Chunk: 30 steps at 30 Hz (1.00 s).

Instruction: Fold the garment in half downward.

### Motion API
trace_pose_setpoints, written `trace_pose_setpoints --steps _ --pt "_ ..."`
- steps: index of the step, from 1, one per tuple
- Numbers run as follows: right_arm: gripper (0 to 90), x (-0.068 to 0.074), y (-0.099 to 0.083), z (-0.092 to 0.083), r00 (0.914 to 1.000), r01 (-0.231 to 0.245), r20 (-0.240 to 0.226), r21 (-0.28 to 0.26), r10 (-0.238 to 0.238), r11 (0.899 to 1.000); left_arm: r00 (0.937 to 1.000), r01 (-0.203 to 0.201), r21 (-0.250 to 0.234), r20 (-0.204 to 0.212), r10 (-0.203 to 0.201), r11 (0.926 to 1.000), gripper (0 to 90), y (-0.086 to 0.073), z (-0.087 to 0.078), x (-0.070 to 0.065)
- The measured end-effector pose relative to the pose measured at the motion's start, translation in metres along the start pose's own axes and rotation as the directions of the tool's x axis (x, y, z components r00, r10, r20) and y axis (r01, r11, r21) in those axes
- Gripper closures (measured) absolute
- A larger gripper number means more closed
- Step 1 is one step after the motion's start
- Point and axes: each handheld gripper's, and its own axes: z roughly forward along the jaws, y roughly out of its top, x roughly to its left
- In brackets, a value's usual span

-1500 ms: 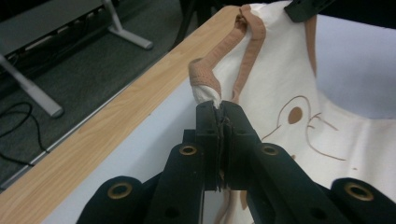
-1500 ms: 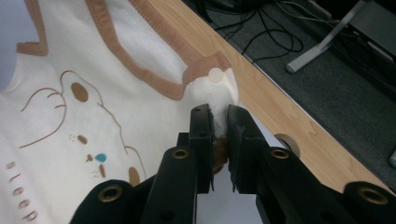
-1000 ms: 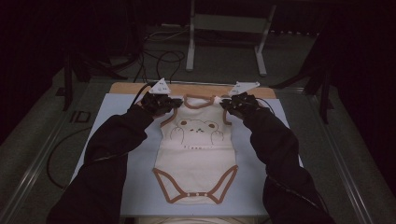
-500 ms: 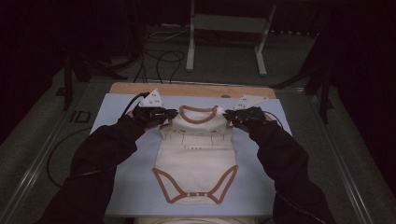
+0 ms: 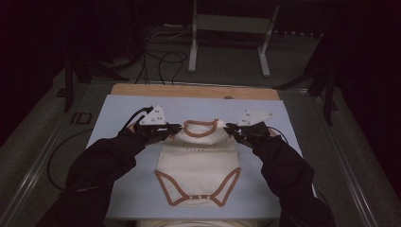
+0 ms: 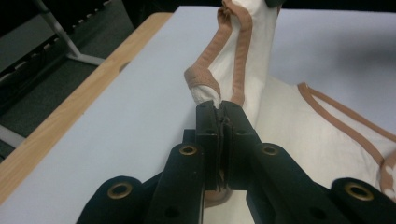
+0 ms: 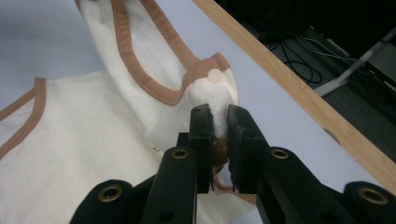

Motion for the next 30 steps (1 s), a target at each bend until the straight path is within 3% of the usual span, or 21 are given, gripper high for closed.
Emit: trace_pose_setpoints --steps 21,30 --pt "81.6 0.046 -0.020 -0.019 0.9973 0.037 -0.061 -0.035 -0.039 0.999 0.9985 -0.009 -0.014 0.055 0.010 0.9999 86.9 -0.028 -0.010 -0.042" --pt "81.4 0.061 -0.034 -0.025 0.9945 0.016 -0.103 -0.035 -0.020 0.999 0.9963 -0.017 -0.001 0.085 0.017 0.9998 86.9 -0.040 -0.012 -0.057"
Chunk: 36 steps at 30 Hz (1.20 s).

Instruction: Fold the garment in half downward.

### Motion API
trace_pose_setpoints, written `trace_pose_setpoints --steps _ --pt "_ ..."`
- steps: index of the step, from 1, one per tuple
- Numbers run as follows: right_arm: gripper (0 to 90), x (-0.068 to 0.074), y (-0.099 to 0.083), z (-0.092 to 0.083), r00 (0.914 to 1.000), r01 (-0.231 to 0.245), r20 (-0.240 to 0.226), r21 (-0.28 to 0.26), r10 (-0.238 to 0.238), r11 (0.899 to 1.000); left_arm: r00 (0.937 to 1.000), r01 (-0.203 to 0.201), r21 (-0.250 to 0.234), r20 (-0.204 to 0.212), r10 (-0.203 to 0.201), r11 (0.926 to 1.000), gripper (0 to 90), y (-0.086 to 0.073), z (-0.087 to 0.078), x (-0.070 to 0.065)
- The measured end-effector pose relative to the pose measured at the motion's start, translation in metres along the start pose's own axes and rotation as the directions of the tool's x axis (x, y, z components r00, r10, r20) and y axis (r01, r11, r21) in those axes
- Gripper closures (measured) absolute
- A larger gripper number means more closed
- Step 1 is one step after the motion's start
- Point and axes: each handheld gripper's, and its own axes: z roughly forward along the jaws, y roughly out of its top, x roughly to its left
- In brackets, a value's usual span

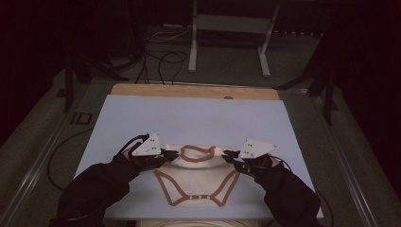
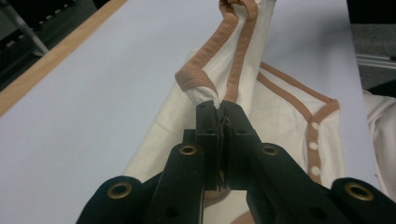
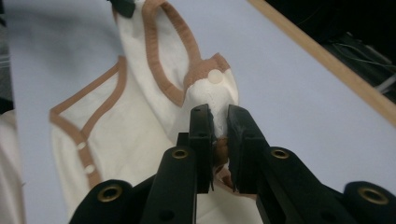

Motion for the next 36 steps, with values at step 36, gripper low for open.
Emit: trace_pose_setpoints --steps 36 --pt "57.4 0.046 -0.055 0.000 0.9807 -0.113 -0.155 0.044 0.118 0.993 0.9822 0.010 0.048 0.187 -0.019 0.9988 53.9 -0.052 0.014 -0.054"
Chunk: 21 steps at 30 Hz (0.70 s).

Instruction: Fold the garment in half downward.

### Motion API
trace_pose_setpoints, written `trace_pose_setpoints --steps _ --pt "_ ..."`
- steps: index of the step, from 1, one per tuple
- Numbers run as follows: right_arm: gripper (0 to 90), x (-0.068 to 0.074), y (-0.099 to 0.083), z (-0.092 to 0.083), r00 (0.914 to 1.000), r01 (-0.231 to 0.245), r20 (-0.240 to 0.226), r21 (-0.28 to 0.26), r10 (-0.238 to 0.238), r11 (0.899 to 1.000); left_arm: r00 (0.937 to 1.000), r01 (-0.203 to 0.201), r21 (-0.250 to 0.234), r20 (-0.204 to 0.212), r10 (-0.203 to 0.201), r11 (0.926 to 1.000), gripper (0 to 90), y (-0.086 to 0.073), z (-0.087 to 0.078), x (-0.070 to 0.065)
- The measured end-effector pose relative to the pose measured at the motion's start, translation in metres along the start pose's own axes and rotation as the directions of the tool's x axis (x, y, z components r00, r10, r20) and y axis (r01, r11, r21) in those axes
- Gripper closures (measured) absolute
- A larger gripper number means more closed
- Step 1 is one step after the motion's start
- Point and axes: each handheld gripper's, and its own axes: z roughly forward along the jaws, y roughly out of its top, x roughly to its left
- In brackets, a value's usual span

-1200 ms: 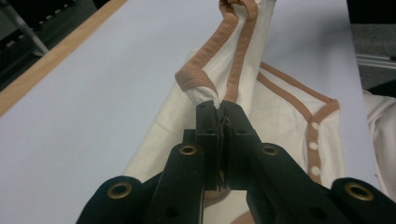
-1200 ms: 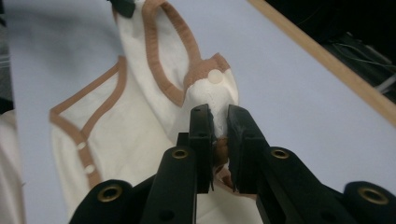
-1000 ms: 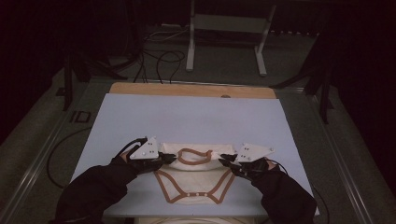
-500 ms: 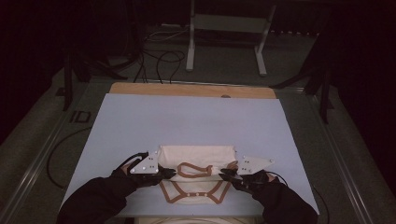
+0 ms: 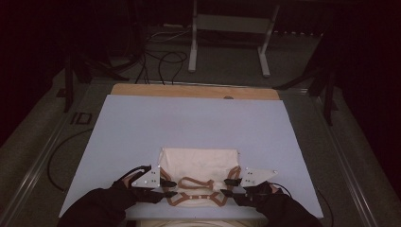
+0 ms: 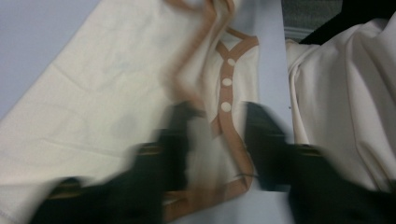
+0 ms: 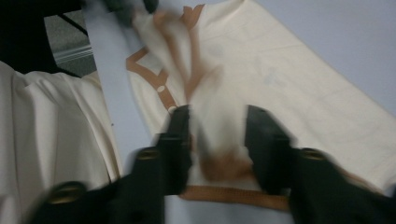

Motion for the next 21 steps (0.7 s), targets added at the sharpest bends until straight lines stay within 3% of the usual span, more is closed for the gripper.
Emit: trace_pose_setpoints --steps 4,9,11,13,21 --pt "43.3 -0.003 -0.001 -0.001 0.9999 -0.005 0.015 -0.007 0.005 1.000 0.9997 0.014 -0.020 0.021 -0.014 0.9997 36.8 0.000 0.000 -0.001" --pt "27.9 -0.008 -0.003 0.002 0.9993 -0.034 0.015 -0.030 0.035 0.999 0.9990 0.023 0.005 0.039 -0.023 0.9997 13.2 0.000 0.003 -0.001" --pt "20.9 -0.010 -0.004 0.002 0.9987 -0.052 0.003 -0.037 0.052 0.998 0.9983 0.044 0.019 0.037 -0.045 0.9988 9.4 -0.001 0.006 0.000" --pt "14.0 -0.011 -0.004 0.003 0.9984 -0.057 0.007 -0.053 0.057 0.997 0.9986 0.041 0.028 0.032 -0.042 0.9988 4.5 -0.001 0.007 0.001" --pt "11.7 -0.019 -0.007 0.002 0.9942 -0.102 0.027 -0.088 0.104 0.991 0.9972 0.074 0.000 0.011 -0.074 0.9972 1.1 0.000 0.001 0.007"
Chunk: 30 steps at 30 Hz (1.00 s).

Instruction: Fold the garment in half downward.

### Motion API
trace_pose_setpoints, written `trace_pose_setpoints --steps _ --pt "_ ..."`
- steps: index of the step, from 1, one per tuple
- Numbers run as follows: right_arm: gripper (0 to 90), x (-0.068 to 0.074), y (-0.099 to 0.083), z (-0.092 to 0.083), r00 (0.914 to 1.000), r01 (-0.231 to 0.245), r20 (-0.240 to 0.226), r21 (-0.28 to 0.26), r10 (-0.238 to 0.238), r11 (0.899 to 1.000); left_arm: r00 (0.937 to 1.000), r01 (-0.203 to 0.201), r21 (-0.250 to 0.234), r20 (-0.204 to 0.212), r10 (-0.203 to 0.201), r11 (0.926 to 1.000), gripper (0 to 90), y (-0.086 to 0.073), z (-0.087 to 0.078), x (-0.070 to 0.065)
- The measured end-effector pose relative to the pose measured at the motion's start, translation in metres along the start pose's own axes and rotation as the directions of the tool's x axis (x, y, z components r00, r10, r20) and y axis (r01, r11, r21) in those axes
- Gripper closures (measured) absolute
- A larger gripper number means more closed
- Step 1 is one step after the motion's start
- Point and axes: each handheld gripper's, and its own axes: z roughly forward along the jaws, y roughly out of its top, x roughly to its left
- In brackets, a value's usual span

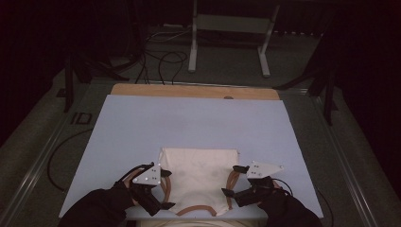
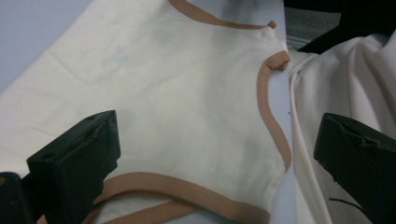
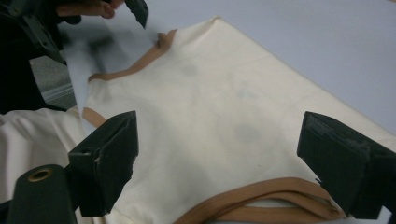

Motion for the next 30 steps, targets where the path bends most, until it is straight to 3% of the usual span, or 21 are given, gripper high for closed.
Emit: trace_pose_setpoints --steps 16,20,27,30 --pt "11.3 -0.008 0.009 -0.008 0.9993 0.025 0.026 0.002 -0.025 1.000 0.9996 0.007 -0.031 -0.026 -0.008 0.9995 1.1 0.014 -0.013 0.016" --pt "11.3 -0.011 0.011 -0.010 0.9993 0.010 0.037 -0.011 -0.010 1.000 0.9992 -0.001 -0.032 -0.039 0.000 0.9995 1.1 0.017 -0.016 0.019" --pt "11.3 -0.017 0.018 -0.014 0.9982 0.019 0.056 -0.003 -0.019 1.000 0.9973 0.025 -0.046 -0.068 -0.028 0.9986 1.1 0.021 -0.023 0.033" --pt "11.4 -0.022 0.022 -0.016 0.9977 0.004 0.068 -0.026 -0.002 1.000 0.9963 0.030 -0.049 -0.079 -0.034 0.9984 1.1 0.024 -0.026 0.039"
